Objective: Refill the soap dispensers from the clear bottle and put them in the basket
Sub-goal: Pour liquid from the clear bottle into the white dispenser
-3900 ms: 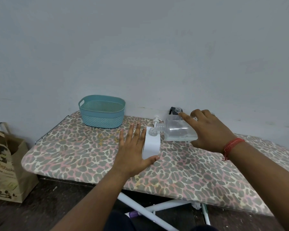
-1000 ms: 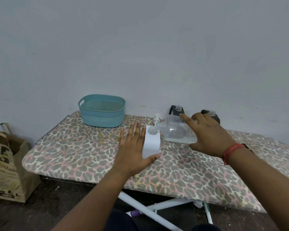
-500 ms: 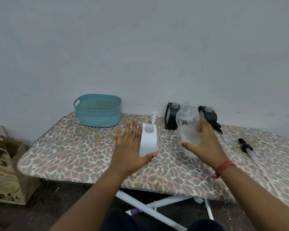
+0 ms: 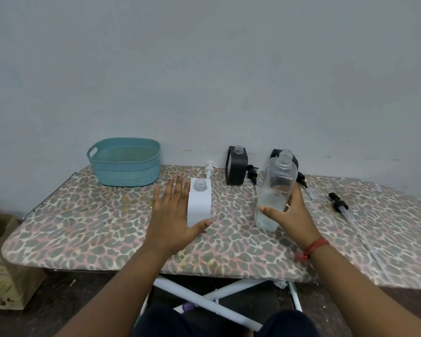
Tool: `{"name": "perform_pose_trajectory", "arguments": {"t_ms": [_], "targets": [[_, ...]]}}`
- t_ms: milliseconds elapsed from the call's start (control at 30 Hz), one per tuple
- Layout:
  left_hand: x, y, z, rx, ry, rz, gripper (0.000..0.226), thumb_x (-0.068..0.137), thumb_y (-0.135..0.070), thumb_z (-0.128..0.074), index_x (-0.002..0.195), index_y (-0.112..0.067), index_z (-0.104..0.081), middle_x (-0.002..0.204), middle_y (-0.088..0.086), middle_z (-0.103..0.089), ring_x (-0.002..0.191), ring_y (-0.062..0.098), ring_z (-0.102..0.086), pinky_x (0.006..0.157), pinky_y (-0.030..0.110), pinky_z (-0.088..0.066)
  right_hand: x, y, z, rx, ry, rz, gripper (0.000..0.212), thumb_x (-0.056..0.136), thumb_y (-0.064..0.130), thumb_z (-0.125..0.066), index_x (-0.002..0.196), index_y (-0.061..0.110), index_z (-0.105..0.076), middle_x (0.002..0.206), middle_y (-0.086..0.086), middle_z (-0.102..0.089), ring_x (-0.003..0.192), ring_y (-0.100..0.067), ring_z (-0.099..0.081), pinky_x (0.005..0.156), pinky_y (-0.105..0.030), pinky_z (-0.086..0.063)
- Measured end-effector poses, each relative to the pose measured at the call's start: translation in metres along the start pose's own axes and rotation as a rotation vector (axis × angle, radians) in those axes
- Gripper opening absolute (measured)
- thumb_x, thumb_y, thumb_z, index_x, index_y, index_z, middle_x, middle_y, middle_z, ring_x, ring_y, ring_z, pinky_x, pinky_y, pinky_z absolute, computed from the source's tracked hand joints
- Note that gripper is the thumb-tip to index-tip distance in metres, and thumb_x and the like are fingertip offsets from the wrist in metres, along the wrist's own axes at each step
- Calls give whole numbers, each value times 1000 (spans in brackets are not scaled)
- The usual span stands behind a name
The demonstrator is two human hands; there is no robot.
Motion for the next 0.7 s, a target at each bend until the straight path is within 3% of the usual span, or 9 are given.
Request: {"name": "perform_pose_trajectory", "arguments": {"t_ms": [100, 267, 433, 500, 567, 633, 700], "targets": [[0, 0, 0, -14, 1, 3, 106, 85, -93, -24, 158, -33, 25, 169, -3, 10, 158, 19, 5, 125, 61, -5, 2, -3, -3, 29, 72, -22, 89, 71, 40, -87, 134, 67, -30, 125, 41, -53, 111, 17, -55, 79, -10, -49], [1, 2, -2, 1, 13, 9, 108, 85, -92, -24, 161, -28, 17, 169, -1, 8, 159, 21, 4, 125, 62, -6, 4, -9, -7, 67, 153, -54, 96, 64, 50, -85, 142, 57, -30, 130, 26, -58, 110, 9, -60, 92, -27, -52], [0, 3, -3, 1, 14, 8, 108, 86, -92, -26, 163, -25, 12, 171, 1, 5, 159, 21, 3, 125, 62, -6, -8, -7, -7, 55, 178, -34, 104, 65, 59, -84, 147, 55, -22, 145, 20, -47, 128, -2, -51, 104, -35, -46], [0, 3, -2, -1, 13, 3, 108, 86, -91, -27, 163, -25, 11, 171, 2, 4, 159, 22, 2, 125, 62, -6, -15, -10, 1, 64, 87, -55, 102, 71, 54, -84, 150, 50, -20, 154, 11, -38, 136, -12, -44, 110, -43, -41], [0, 3, -2, -4, 19, 5, 109, 86, -91, -28, 163, -25, 10, 172, 4, 2, 159, 22, 2, 125, 62, -5, -27, -7, 16, 34, -95, -39, 93, 77, 51, -77, 152, 41, -22, 154, 8, -32, 137, -15, -39, 112, -41, -38], [0, 2, -3, 3, 25, 8, 109, 85, -92, -27, 163, -25, 10, 172, 5, 2, 159, 22, 3, 125, 61, -4, -47, 10, 29, -33, -307, 76, 71, 82, 51, -68, 143, 30, -37, 135, 8, -38, 124, -15, -46, 106, -36, -43], [0, 2, -3, 14, 31, 6, 109, 85, -92, -27, 163, -23, 7, 172, 5, 2, 159, 22, 4, 125, 61, -3, -69, 32, 27, -90, -433, 199, 45, 86, 49, -61, 125, 30, -46, 114, 6, -41, 103, -16, -51, 92, -32, -49]]}}
Point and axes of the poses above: each hand's wrist, its own x-axis towards the middle knuckle, its own z-axis out of the back of the hand, y = z × x, the point moved 9 cm from there along x, towards the middle knuckle
